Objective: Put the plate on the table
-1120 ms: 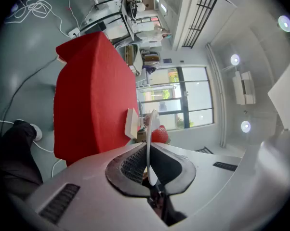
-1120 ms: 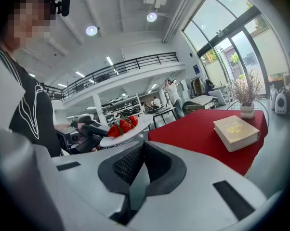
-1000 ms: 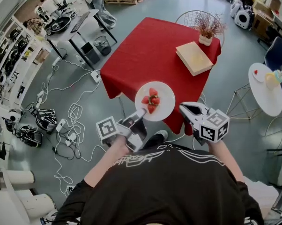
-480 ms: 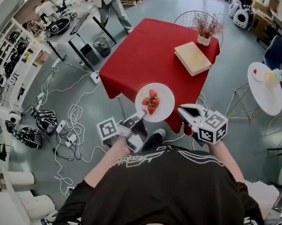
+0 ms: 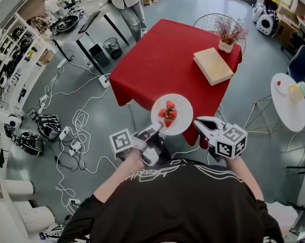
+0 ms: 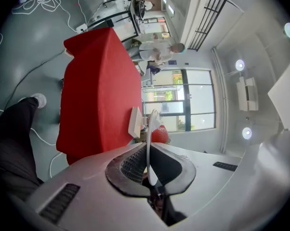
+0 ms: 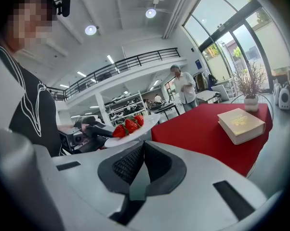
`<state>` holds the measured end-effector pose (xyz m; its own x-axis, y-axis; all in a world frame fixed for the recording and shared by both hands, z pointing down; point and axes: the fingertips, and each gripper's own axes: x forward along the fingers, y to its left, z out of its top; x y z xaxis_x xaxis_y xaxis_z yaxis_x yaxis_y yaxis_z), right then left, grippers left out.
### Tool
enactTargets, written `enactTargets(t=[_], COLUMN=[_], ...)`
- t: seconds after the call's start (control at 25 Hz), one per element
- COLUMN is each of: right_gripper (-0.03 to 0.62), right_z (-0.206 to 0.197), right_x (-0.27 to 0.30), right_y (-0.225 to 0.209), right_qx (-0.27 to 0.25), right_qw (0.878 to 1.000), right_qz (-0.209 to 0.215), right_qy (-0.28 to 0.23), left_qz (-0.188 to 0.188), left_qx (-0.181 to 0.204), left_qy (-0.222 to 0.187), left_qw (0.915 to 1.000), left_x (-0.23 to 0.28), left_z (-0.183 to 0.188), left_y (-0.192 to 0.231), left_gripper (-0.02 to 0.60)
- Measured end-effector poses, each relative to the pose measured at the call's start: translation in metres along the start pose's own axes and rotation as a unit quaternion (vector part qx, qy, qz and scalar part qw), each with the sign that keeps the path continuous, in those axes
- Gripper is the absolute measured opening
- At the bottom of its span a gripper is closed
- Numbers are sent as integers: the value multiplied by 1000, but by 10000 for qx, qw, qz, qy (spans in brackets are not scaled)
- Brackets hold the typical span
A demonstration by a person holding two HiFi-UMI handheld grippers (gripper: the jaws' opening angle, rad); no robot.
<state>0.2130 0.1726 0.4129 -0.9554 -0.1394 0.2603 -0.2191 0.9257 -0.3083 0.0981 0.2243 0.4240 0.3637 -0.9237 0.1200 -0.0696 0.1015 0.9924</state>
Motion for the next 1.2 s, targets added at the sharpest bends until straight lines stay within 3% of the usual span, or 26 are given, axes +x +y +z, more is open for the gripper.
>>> enactTargets(t=[0.24, 0.6, 0.88, 1.2], right_gripper=[8, 8, 8, 8], right_z=[18, 51, 102, 119], right_x=[36, 140, 198, 245], right_y=[-20, -72, -118, -170], right_qx=[151, 414, 482, 775], right_qw=[9999, 9990, 9979, 9925], right_qz=[-34, -143, -436, -941], right_qy=[48, 109, -7, -99], left_qz=[-12, -9, 94, 165], left_qx=[-199, -279, -238, -236], left_qy=[-30, 23, 347, 876], left_qw=[9998, 9996, 9991, 9957], left_x=[12, 48, 90, 143], left_z=[41, 161, 243, 311], left_y=[3, 12, -1, 7], left_gripper=[14, 14, 14, 14])
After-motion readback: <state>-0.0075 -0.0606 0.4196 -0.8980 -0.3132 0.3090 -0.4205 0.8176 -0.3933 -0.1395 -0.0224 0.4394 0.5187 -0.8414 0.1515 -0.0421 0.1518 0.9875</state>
